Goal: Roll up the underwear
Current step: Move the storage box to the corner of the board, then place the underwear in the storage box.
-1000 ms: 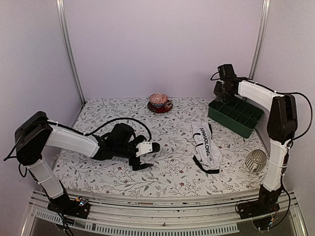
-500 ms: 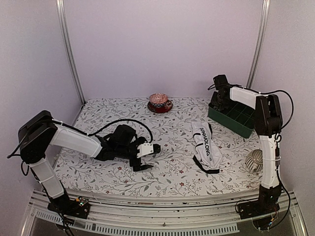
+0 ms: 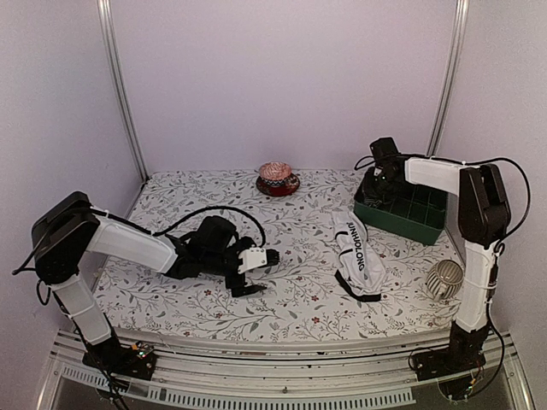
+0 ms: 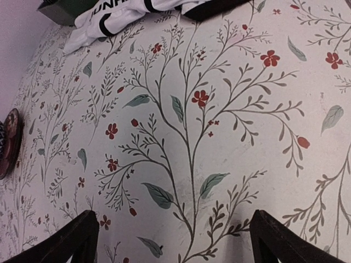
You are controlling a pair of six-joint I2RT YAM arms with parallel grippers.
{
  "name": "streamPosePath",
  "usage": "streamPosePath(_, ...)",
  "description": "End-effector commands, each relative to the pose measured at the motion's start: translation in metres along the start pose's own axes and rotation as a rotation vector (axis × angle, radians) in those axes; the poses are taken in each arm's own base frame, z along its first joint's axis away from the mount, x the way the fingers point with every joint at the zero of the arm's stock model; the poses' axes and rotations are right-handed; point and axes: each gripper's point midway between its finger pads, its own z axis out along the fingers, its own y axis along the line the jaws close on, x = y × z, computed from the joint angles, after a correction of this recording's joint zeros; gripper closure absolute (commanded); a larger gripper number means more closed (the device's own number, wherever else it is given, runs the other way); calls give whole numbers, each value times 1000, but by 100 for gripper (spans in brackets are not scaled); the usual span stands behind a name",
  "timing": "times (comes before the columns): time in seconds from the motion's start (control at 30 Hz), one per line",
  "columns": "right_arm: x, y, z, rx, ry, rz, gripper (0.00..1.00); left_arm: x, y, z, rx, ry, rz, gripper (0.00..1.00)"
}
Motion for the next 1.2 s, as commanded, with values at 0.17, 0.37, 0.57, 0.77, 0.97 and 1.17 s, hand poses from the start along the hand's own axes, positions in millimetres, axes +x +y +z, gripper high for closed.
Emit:
streamPosePath(0.17, 96, 30, -46, -83, 183, -178, 98, -6, 2, 4, 12, -15, -13, 1)
streamPosePath(0.37, 82, 26, -76, -55, 117, -176, 98, -8, 2, 4, 22, -21, -21, 2)
streamPosePath(0.57, 18, 55, -95, -93, -31, -105, 98, -7, 1, 5, 23, -18, -27, 2)
streamPosePath(0.77, -12, 71, -71, -49, -71, -67, 98, -5, 0, 7, 28, -12, -30, 2)
streamPosePath(0.97, -9, 68, -40, 3, -59, -35, 98, -5, 0, 7, 30, -13, -31, 2)
streamPosePath(1.17, 1, 56, -19, 57, -38, -30, 98, -5, 0, 8, 30, -13, -31, 1)
